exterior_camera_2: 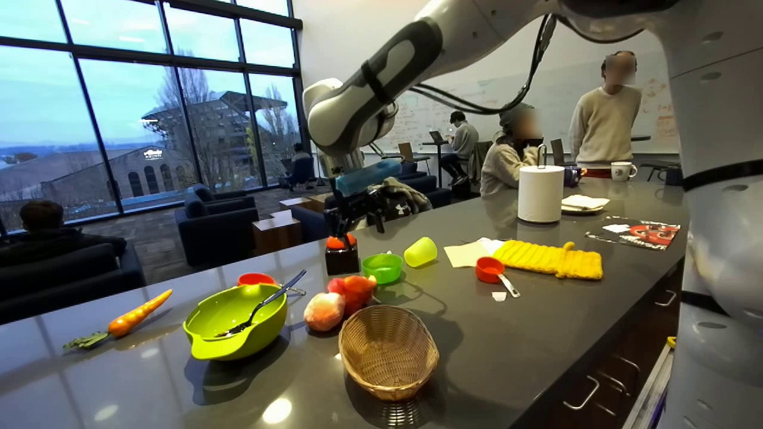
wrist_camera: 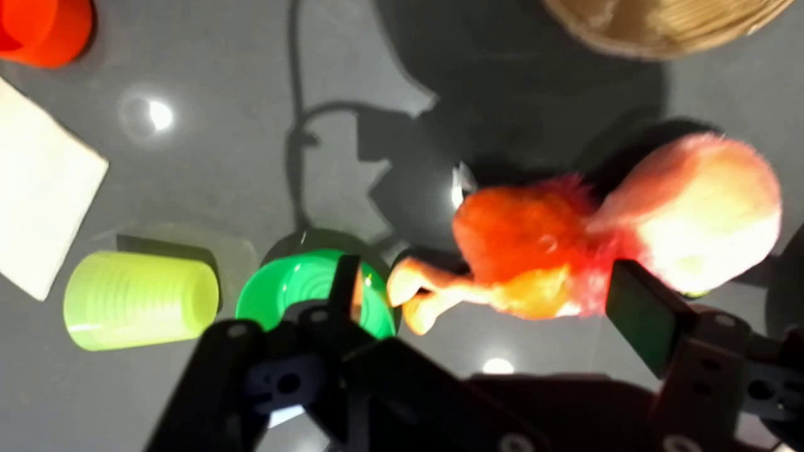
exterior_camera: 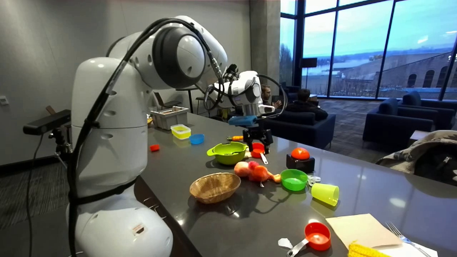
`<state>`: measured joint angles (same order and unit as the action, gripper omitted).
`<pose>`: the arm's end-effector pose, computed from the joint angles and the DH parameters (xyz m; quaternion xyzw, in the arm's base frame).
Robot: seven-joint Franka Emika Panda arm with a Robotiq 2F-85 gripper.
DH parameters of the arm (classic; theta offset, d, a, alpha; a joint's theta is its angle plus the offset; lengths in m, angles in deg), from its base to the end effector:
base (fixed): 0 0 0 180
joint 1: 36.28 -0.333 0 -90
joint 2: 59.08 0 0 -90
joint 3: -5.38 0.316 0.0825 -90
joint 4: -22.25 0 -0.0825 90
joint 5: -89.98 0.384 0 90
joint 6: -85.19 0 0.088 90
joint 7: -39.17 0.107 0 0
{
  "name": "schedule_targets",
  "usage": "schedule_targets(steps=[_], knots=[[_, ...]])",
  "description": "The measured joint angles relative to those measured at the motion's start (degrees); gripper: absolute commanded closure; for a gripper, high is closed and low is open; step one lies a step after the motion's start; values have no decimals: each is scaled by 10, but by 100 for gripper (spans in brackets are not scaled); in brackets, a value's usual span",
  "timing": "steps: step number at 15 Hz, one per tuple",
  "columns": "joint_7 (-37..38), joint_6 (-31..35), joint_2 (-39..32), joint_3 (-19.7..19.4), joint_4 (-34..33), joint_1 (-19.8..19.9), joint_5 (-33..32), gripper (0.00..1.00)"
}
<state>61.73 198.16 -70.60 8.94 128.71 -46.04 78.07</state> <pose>0.5880 0.1239 0.4059 0.9946 -0.0360 -0.0140 0.0965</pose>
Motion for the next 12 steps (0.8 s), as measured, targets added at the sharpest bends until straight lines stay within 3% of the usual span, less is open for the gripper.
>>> schedule_targets(steps=[6,12], knots=[[102,-100,110,28,101,-16,26,0],[144,-45,183,12,246,33,113,0]])
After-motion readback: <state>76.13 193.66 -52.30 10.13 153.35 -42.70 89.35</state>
